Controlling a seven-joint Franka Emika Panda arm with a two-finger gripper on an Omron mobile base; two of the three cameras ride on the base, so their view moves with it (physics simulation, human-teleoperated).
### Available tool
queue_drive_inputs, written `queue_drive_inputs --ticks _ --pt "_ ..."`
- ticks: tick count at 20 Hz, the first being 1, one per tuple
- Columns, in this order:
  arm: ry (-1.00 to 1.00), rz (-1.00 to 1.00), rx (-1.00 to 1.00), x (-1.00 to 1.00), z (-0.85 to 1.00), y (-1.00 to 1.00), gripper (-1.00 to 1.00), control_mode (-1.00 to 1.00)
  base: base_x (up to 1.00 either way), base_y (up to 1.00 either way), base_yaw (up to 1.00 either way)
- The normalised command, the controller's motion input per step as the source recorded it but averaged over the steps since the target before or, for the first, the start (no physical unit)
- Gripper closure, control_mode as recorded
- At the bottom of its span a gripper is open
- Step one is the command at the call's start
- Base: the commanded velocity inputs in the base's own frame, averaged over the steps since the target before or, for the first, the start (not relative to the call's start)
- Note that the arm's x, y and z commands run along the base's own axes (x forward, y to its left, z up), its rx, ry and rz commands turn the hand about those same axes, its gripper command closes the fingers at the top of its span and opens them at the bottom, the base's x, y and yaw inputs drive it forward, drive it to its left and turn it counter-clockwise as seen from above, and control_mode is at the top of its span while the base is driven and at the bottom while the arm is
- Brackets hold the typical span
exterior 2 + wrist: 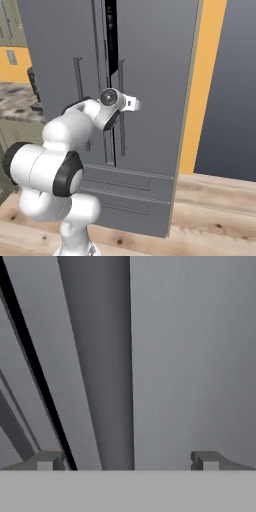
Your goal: Retrieve the steak from the fridge and place it on the saucepan with marinade on the stove.
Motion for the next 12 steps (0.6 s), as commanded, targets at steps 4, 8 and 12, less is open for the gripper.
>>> queue_drive_inputs --ticks 4,8,12 --pt "0.00 0.00 0.00 0.80 0.00 -0.08 -1.00 -1.00 0.00 0.00 0.00" --pt "0.00 0.00 0.00 0.79 0.00 -0.17 -1.00 -1.00 0.00 0.00 0.00" --pt "0.00 0.00 0.00 0.73 0.00 -0.14 1.00 -1.00 0.00 0.00 0.00"
